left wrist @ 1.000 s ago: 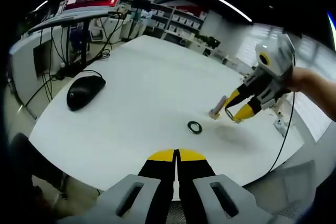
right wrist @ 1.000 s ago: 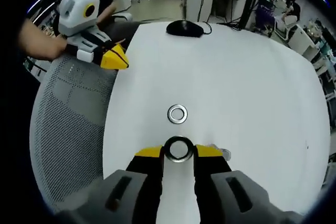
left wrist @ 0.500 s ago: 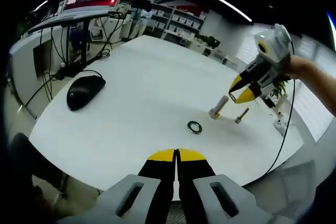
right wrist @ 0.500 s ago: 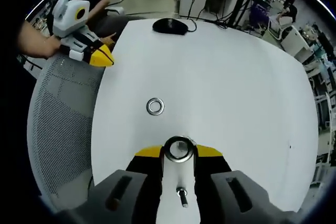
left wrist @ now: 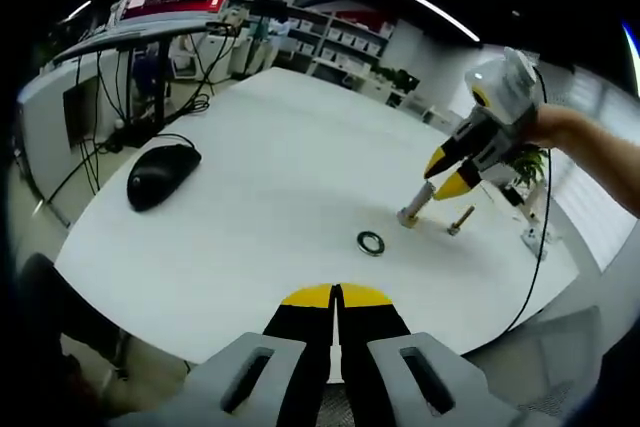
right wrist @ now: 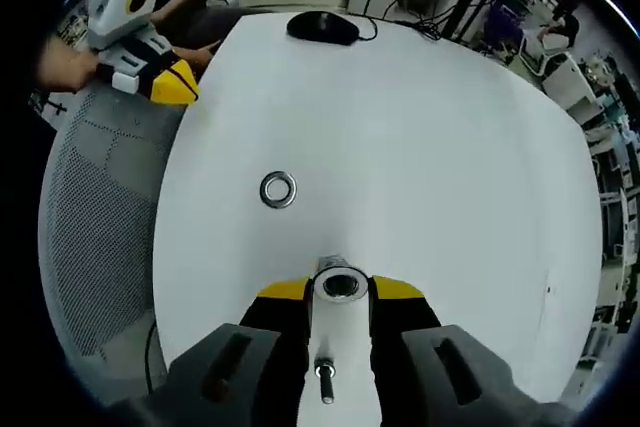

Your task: Place the washer onto the threaded stud by aligning its center hole with the stud, sliding it down to the base, and recovering from edge contact or off-axis alignment until the washer reaches the visible bottom stop.

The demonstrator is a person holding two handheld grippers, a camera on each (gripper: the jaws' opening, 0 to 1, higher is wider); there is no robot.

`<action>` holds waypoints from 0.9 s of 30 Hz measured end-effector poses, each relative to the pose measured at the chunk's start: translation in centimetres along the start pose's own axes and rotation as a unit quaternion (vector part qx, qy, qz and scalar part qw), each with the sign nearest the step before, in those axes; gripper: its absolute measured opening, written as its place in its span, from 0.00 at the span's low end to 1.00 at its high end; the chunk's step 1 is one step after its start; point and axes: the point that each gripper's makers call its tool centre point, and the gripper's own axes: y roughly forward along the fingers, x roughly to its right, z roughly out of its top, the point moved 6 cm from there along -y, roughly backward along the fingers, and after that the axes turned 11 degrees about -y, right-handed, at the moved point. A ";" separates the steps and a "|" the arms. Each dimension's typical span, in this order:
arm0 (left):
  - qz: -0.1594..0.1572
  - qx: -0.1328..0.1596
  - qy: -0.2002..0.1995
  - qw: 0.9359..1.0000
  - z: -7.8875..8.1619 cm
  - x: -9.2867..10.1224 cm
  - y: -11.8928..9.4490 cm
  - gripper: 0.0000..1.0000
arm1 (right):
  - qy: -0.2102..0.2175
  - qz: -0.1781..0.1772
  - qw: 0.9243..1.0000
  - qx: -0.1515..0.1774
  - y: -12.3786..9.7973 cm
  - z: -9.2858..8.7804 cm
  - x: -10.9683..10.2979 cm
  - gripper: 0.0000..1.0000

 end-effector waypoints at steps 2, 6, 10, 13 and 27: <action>-0.001 0.000 -0.001 1.000 0.0 0.0 0.0 0.00 | 0.000 0.004 1.000 -0.003 0.3 0.0 0.0 0.22; -0.001 0.000 -0.001 1.000 0.0 0.0 0.0 0.00 | -0.012 0.011 1.000 -0.010 0.9 0.1 -0.1 0.22; -0.001 0.000 -0.002 1.000 0.0 0.0 0.0 0.00 | -0.009 0.020 1.000 -0.019 1.5 -0.1 -0.3 0.22; 0.000 -0.002 0.000 1.000 0.0 0.0 0.1 0.00 | -0.002 0.024 1.000 -0.005 2.4 0.1 -0.2 0.18; -0.001 -0.001 -0.001 1.000 0.0 0.0 0.1 0.00 | 0.011 0.024 1.000 0.002 2.9 -0.9 0.8 0.16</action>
